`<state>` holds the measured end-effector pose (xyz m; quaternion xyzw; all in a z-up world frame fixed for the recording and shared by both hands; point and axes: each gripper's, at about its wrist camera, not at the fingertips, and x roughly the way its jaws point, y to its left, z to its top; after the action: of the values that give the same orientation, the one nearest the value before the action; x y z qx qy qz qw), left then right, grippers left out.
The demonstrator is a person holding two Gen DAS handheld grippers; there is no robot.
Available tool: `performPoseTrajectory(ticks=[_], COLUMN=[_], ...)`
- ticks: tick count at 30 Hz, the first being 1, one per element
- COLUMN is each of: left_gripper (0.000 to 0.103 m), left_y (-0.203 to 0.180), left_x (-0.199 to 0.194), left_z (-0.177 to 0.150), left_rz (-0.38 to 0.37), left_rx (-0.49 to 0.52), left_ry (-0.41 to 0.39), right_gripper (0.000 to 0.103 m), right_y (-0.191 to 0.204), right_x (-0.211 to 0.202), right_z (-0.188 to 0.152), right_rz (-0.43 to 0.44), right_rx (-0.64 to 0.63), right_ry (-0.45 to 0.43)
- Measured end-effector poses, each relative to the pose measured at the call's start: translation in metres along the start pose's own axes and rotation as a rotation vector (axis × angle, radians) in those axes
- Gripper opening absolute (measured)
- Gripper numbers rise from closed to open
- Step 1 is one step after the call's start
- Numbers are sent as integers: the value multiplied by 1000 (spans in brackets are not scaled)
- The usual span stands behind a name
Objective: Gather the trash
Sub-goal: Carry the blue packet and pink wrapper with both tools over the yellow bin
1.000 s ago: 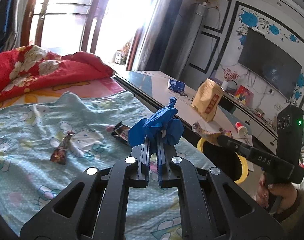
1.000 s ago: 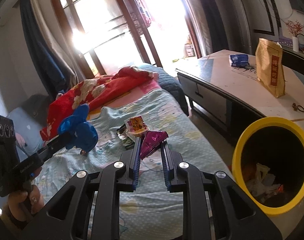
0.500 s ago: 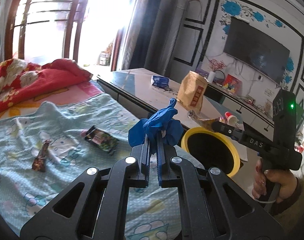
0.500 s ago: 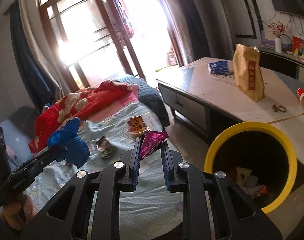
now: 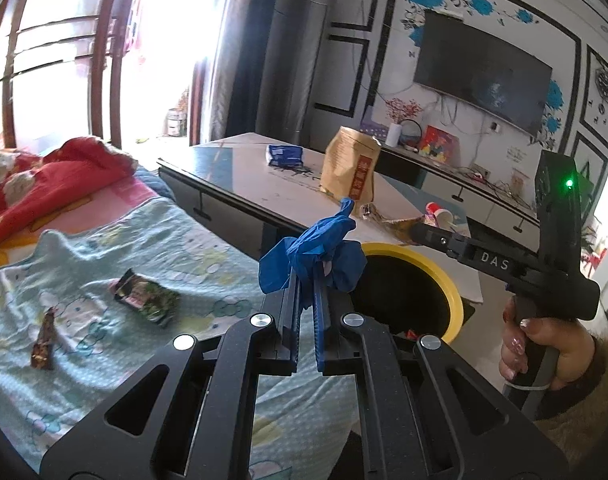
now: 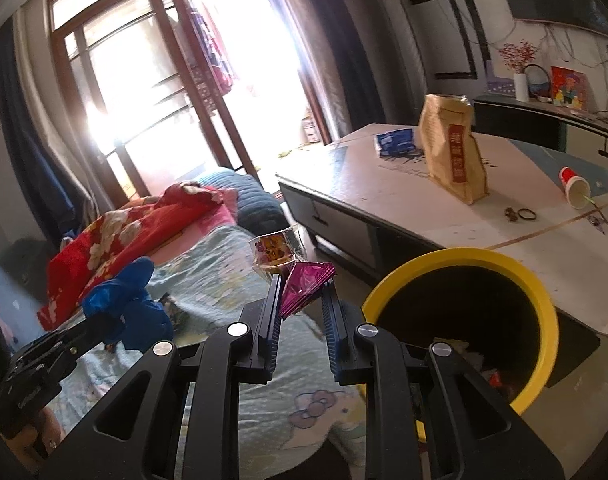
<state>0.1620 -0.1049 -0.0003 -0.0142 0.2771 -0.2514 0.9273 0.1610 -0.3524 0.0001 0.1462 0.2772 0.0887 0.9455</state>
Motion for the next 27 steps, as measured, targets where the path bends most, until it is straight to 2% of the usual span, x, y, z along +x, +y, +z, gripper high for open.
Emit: performPoseTrajectory(ticks=[19, 27], left_gripper=[2, 2], left_y=[-49, -67], left_x=[40, 62], left_z=[-4, -3], left_rz=[-74, -109], left_rx=[81, 117], left_ry=[50, 78], right_gripper=[19, 19], right_y=[-59, -85], right_x=[-9, -11], right_z=[1, -2], right_rz=[-101, -176], right_rx=[124, 164], right_ry=[-33, -42])
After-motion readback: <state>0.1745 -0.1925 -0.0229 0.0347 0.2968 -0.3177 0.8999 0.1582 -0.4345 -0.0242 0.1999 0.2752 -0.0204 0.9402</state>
